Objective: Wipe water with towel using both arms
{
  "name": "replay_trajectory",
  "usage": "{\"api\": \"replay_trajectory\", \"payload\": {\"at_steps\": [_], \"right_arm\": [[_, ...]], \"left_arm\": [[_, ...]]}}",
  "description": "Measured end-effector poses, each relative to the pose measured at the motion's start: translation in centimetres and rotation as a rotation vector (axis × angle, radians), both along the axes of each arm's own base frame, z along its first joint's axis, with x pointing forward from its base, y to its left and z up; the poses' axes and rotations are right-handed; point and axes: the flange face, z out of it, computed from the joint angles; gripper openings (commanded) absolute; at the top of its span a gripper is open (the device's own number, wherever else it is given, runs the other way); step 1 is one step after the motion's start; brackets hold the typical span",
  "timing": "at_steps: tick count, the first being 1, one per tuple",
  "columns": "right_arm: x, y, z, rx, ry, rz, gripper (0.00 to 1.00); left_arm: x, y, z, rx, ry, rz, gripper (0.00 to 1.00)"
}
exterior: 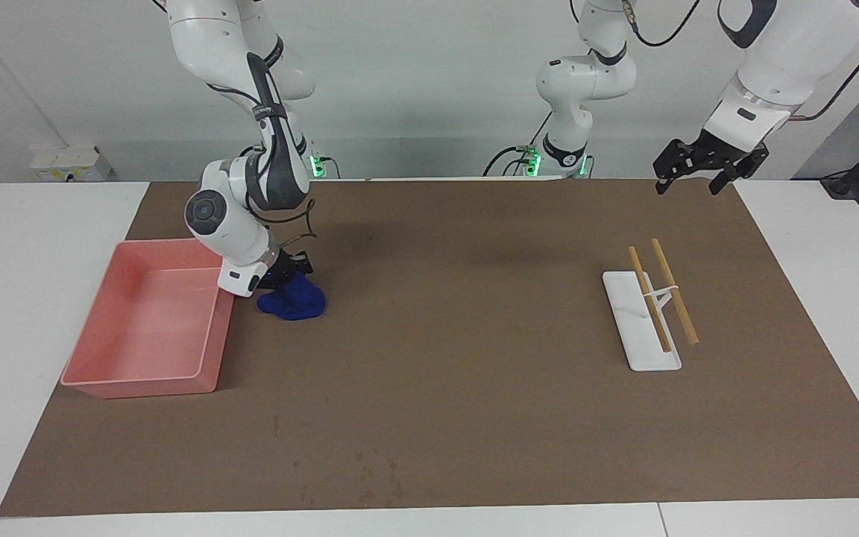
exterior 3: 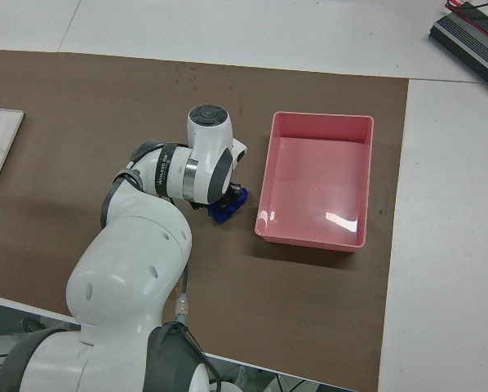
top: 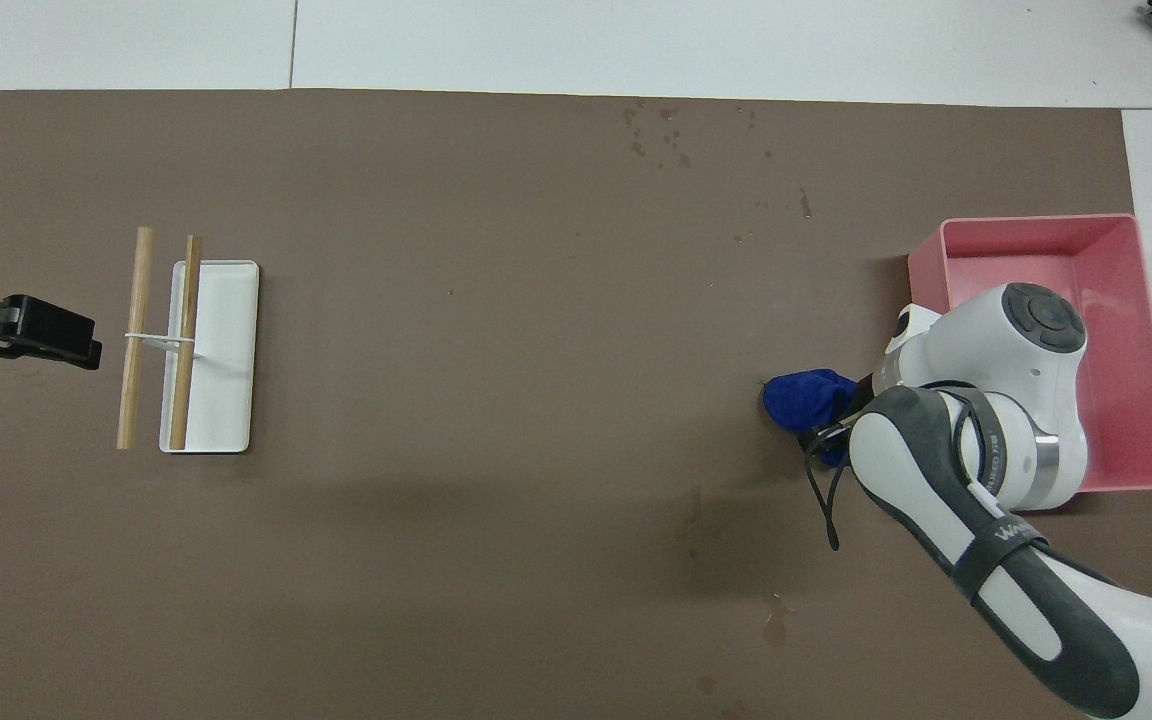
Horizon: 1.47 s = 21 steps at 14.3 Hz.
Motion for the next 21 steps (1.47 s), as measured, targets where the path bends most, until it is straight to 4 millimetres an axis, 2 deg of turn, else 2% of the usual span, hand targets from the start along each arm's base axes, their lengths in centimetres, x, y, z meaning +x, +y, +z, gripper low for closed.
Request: {"api": "replay_trajectory", "payload": {"at_steps": [4,7,10,15,18,21], "right_arm": [[0.0,0.0,0.7,-0.001,-0.013,0.000,0.00],[0.5,0.2,2.7,0.000,-0.001,-0.005,0.00],[1.2,0.4,6.6,0.006,0.021,0.003,0.00],[2.2,0.1,15.1,0.006,0.045,0.012,0.00],[2.2,-0.4,17.8,-0.028,0.030,0.028,0.00],[1.8,-0.8,19.7,-0.060,0.017,0.038,0.00]], "left_arm": [[-0.3,-0.7,-0.7,0.004,0.016,0.008,1.00],[-0.4,0.3,-0.6,0.004,0.011,0.046,1.00],[-0.4,0.9,-0.4,0.004,0.005,0.056,1.00],[-0.3,0.5,-0.3,0.003,-0.007,0.050,1.00],[0.1,0.4,0.0,-0.001,-0.047,0.050,1.00],[0.3,0.4,0.0,-0.001,-0.056,0.050,1.00]]}}
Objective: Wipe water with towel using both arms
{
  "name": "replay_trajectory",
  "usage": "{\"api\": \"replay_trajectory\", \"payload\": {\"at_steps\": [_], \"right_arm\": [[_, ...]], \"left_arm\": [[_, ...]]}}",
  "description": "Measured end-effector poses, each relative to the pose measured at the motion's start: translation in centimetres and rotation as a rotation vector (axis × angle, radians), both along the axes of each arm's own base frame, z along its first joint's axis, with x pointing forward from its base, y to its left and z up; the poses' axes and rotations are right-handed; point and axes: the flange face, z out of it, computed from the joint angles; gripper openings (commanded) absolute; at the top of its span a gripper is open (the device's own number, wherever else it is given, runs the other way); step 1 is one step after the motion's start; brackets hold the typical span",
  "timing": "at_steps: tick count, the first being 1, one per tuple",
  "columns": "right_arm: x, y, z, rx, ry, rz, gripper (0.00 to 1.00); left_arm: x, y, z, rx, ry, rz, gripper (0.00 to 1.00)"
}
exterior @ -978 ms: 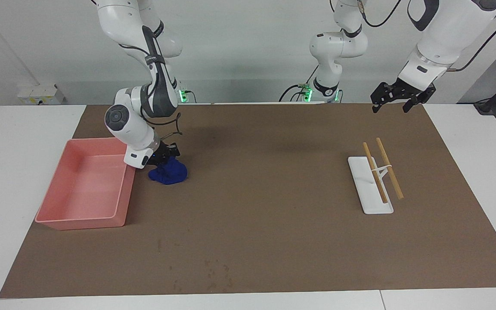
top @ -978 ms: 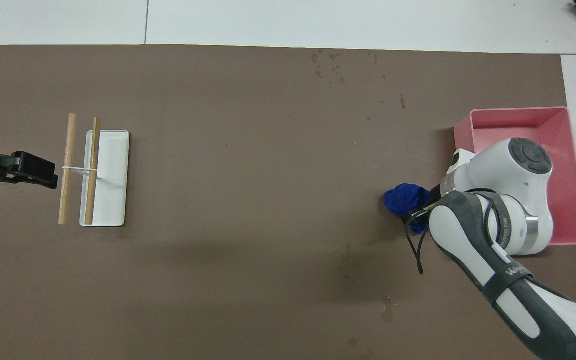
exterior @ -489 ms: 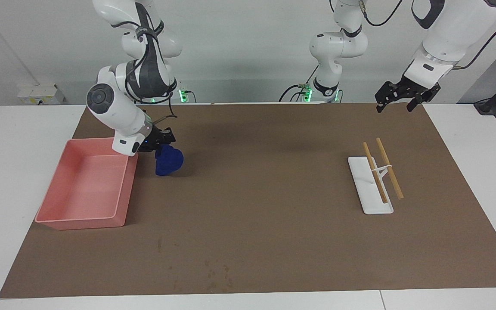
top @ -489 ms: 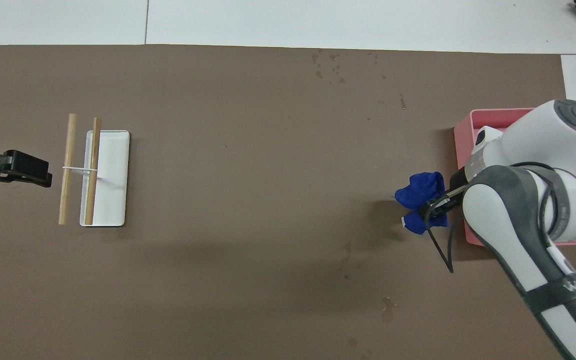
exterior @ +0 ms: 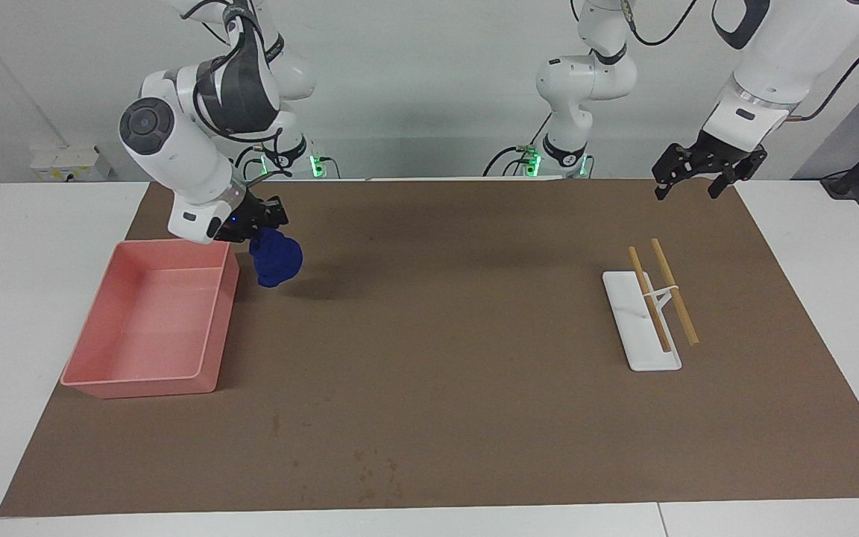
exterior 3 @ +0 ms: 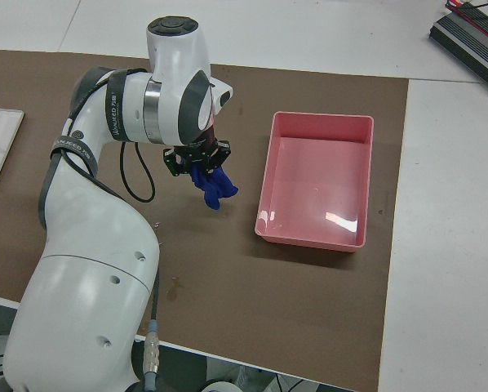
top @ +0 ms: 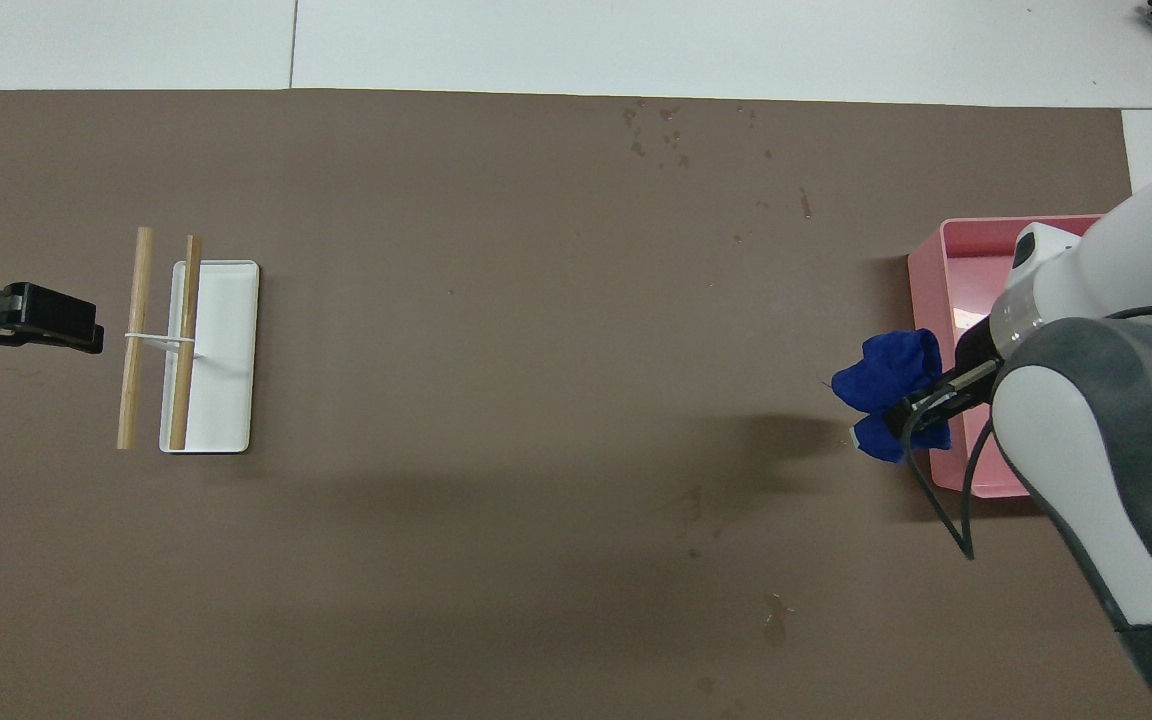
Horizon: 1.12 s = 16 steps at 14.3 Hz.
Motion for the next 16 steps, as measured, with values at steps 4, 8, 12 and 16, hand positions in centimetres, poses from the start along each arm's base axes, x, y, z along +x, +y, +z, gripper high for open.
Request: {"api": "replay_trajectory", "payload": {"at_steps": [4,8,12,16], "right_arm": [[0.5,-2.0,2.8,-0.104,-0.065,0.060,0.00],[1.2,-6.2,4.7,-0.134,-0.106,0.149,0.00],[2.4,-13.5,4.9,-0.150,-0.218,0.264,0.00],[3.5,-16.3,1.5,-0.147,-0.259,0.300,0.00]], "left_arm": [[0.0,0.3,-0.3,0.000,0.007,0.007,1.00],[0.0,0.5,-0.3,0.000,0.008,0.011,1.00],[0.0,0.4,-0.3,0.000,0.008,0.010,1.00],[0.0,0.4,-0.3,0.000,0.008,0.010,1.00]]}}
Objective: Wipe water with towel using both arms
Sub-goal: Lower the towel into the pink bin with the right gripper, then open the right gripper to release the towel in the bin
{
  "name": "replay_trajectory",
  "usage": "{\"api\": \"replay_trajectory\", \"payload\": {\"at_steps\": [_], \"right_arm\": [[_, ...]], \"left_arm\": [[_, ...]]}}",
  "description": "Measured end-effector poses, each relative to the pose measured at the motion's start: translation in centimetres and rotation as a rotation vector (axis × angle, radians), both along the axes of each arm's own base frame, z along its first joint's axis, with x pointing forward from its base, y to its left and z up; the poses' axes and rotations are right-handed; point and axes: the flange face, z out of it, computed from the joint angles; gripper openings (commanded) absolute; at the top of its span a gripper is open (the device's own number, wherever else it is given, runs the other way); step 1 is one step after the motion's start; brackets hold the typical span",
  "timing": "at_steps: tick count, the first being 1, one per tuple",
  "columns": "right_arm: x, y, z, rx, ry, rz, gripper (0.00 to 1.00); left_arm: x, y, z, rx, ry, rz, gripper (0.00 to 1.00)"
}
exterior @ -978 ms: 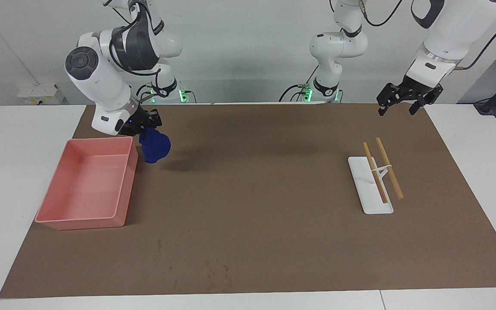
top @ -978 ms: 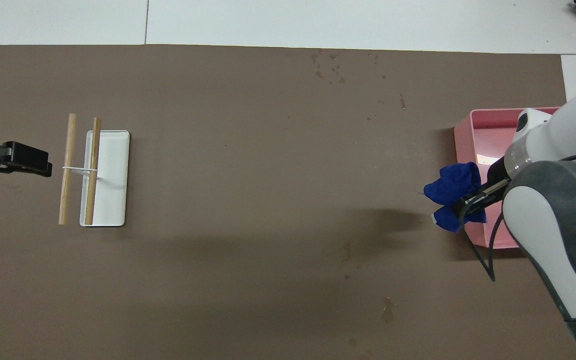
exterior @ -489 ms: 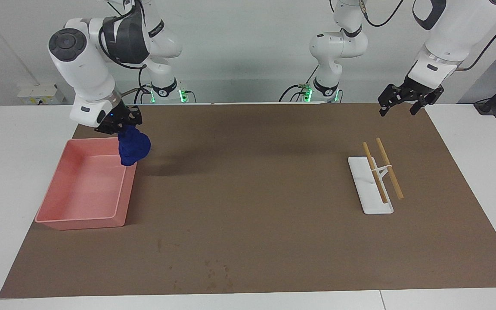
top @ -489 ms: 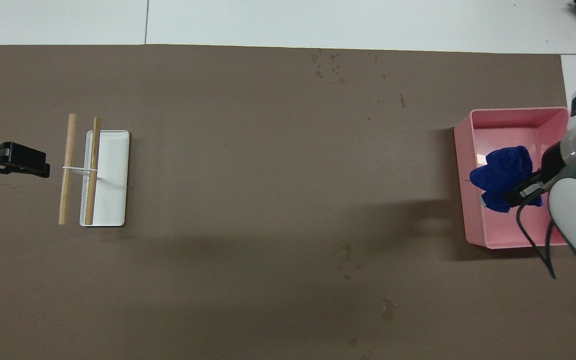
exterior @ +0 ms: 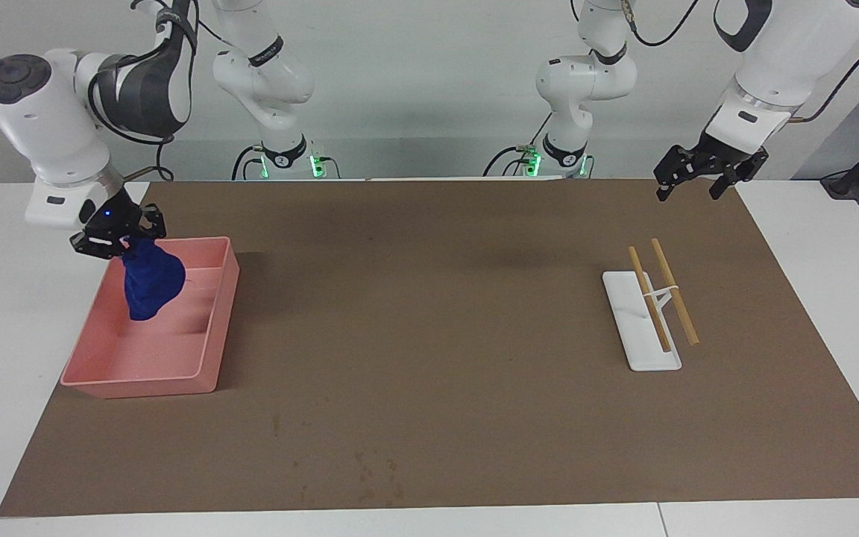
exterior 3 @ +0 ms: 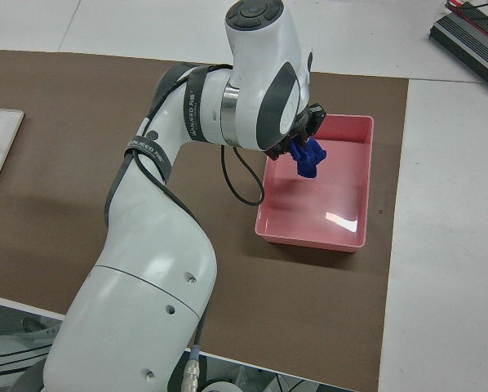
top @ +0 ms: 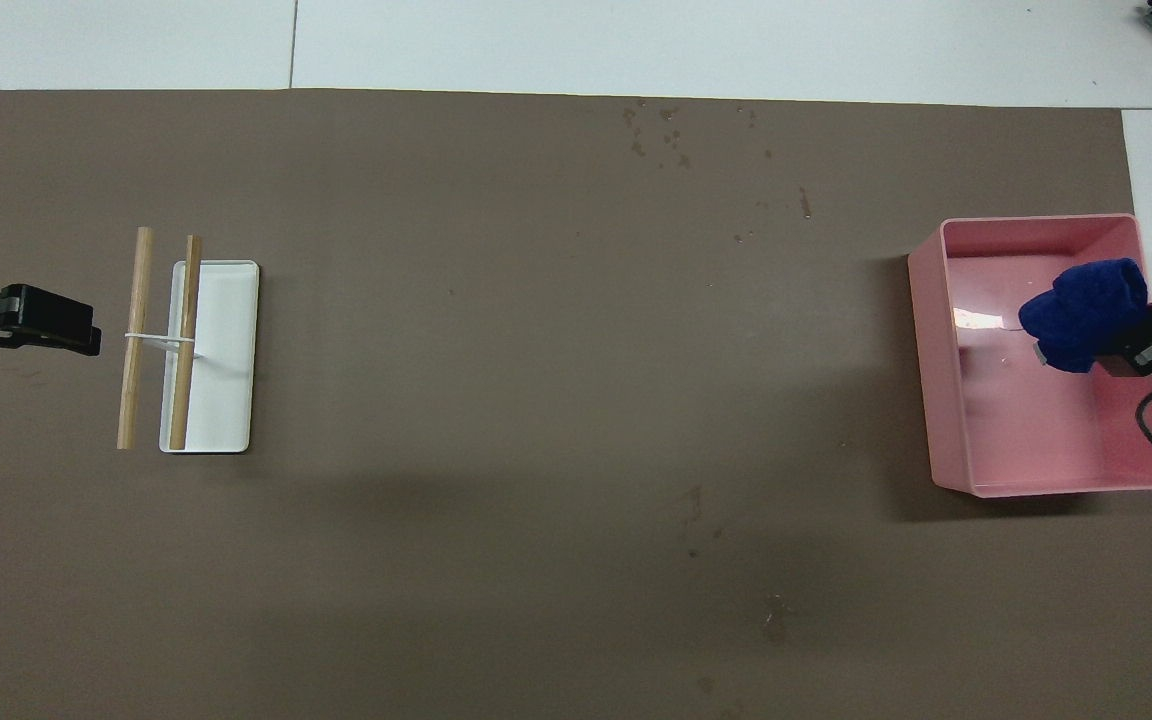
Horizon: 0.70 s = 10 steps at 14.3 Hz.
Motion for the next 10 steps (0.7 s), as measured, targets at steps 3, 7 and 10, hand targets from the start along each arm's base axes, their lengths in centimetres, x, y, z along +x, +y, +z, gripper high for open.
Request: {"api": "replay_trajectory", "payload": {"at_steps": [3,7,10], "right_arm": [[1.8,-0.5,-4.1,0.010,-0.016,0.007,0.00],[1.9,-1.6,-10.0,0.019,-0.045,0.007,0.39],[1.3,-2.3,-10.8,0.021,-0.033,0.002,0.99]], "left_arm": [[0.0,0.0,0.0,0.000,0.000,0.000,1.00],[0.0,0.0,0.0,0.000,0.000,0.000,1.00],[0.0,0.0,0.0,0.000,0.000,0.000,1.00]]}}
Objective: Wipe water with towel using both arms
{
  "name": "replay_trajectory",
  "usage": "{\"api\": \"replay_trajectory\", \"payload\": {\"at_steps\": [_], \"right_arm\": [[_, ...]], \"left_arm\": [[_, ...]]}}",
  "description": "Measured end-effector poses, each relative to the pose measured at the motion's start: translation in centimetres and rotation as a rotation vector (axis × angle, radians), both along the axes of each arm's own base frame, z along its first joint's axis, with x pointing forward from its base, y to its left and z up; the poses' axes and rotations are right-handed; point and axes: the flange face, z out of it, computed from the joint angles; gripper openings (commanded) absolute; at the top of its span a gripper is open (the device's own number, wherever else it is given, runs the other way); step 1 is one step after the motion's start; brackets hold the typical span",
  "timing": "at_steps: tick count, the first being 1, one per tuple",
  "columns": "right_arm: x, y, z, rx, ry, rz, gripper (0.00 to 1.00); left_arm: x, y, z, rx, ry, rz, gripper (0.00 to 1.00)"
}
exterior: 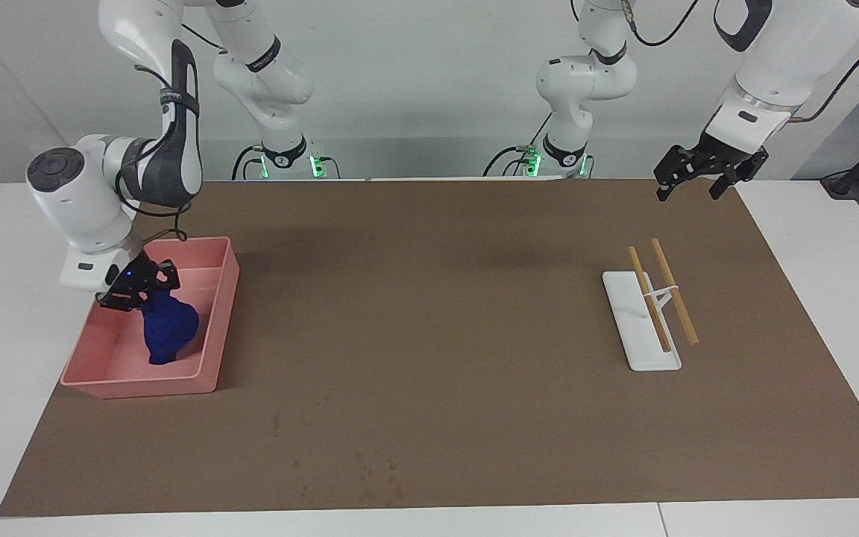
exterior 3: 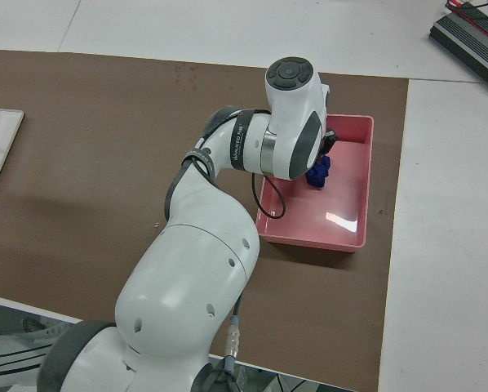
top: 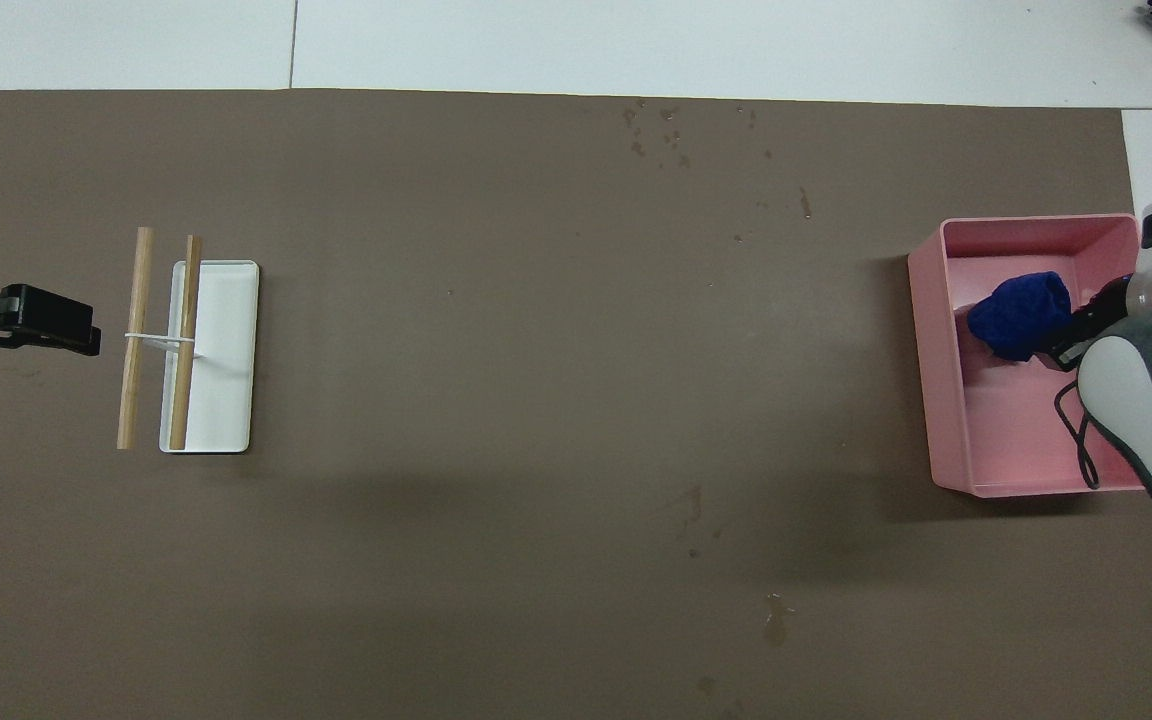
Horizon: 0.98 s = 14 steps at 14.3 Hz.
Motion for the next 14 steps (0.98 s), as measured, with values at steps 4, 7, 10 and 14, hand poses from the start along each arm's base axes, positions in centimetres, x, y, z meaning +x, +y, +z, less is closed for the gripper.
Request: {"api": "replay_trajectory", "payload": {"at_steps": [4,7,10,14], "right_arm": [[-0.2,0.2,1.3,-0.005,0.000,0.019,1.00],[0.1,2.9,6.3,0.001,-0.014,0.027,1.00],[-0.4,8.7,14.5,-0.004,-0.040,-0.034,1.00],[-2.5,12.6,22.1,0.028,-0.102,-0.091,1.00]], "left_arm": [[0.0,0.0,0.0,0.000,0.000,0.000,1.00],[0.0,0.0,0.0,0.000,0.000,0.000,1.00],[0.0,0.0,0.0,0.000,0.000,0.000,1.00],[0.0,0.0,0.0,0.000,0.000,0.000,1.00]]}}
